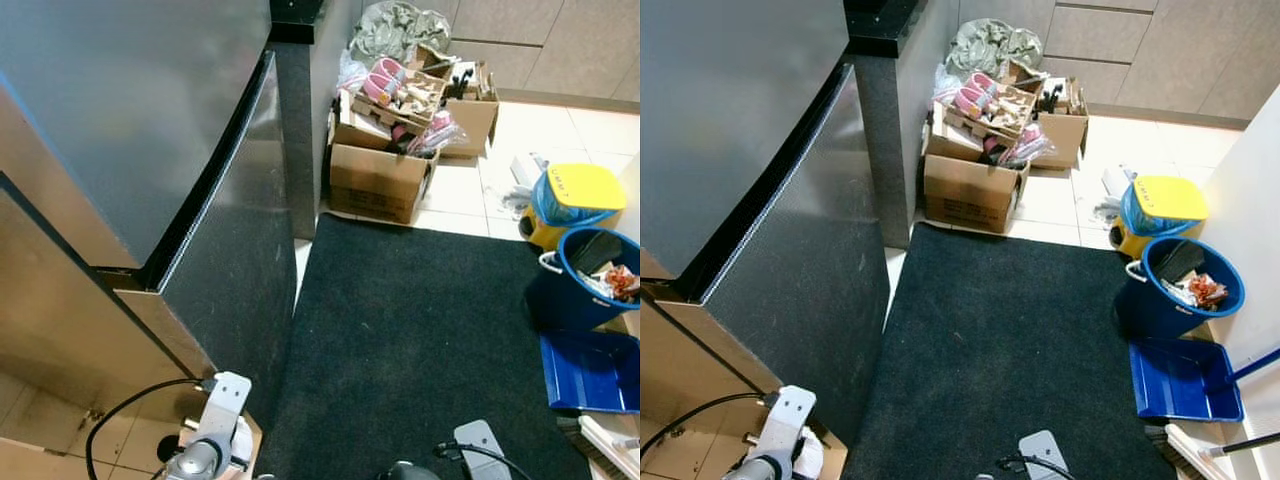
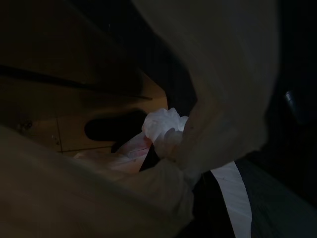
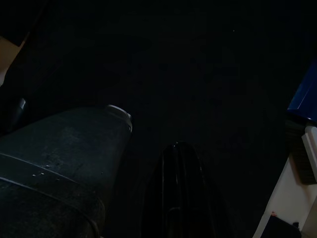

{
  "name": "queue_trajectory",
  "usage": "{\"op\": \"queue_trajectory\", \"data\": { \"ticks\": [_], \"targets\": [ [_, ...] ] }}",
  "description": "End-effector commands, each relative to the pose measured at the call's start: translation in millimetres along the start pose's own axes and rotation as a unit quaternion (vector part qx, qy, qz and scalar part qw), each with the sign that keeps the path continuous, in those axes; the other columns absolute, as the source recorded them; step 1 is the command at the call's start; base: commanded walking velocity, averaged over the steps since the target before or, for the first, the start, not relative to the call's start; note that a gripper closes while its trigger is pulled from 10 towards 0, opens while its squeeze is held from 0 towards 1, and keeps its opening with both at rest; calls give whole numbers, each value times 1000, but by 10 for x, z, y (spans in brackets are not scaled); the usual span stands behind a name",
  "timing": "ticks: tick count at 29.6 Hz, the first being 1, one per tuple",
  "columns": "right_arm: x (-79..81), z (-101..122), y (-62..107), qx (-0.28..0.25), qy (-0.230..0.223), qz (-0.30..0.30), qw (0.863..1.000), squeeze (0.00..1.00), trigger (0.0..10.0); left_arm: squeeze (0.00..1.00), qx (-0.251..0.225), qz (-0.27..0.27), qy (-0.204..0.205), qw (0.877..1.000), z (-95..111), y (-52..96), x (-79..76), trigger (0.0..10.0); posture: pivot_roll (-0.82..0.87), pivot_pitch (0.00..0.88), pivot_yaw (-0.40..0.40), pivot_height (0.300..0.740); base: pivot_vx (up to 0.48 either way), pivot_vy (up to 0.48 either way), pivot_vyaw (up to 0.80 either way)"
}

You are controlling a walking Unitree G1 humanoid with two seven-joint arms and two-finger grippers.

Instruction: Restocking fridge

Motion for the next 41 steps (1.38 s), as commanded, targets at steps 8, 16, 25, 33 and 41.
{"op": "queue_trajectory", "data": {
  "ticks": [8,16,25,33,41],
  "targets": [
    [43,-150,35,20,-5,3,1000,0,10000,0,19,-1,-4,1000,-137,34,31,10000,-66,102,-17,740,0,0,0],
    [51,-185,48,22,-6,2,1000,0,10000,0,20,2,-3,1000,-158,42,47,10000,-67,109,-14,740,0,0,0],
    [66,-239,68,26,-5,4,1000,0,10000,0,20,0,-2,1000,-169,46,32,10000,-71,120,-18,740,0,0,0],
    [2,-95,42,-1,-14,-4,1000,0,10000,0,1,29,48,998,-173,76,143,10000,-80,131,-3,740,0,0,0],
    [16,-25,33,-15,-14,1,1000,0,10000,0,-66,116,118,984,-440,445,571,10000,-29,164,-10,740,0,0,0]
  ]
}}
Point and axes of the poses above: a point about 5 cm out from each wrist's last joint towards the gripper, its own y axis pointing back from the gripper into the wrist, its own z axis along the axis of the wrist's last joint, x = y × z, the point moved 6 cm from there along -y, pointing out of the wrist towards the gripper, and after that the axes turned 9 degrees about -y, right-handed, at the moved point
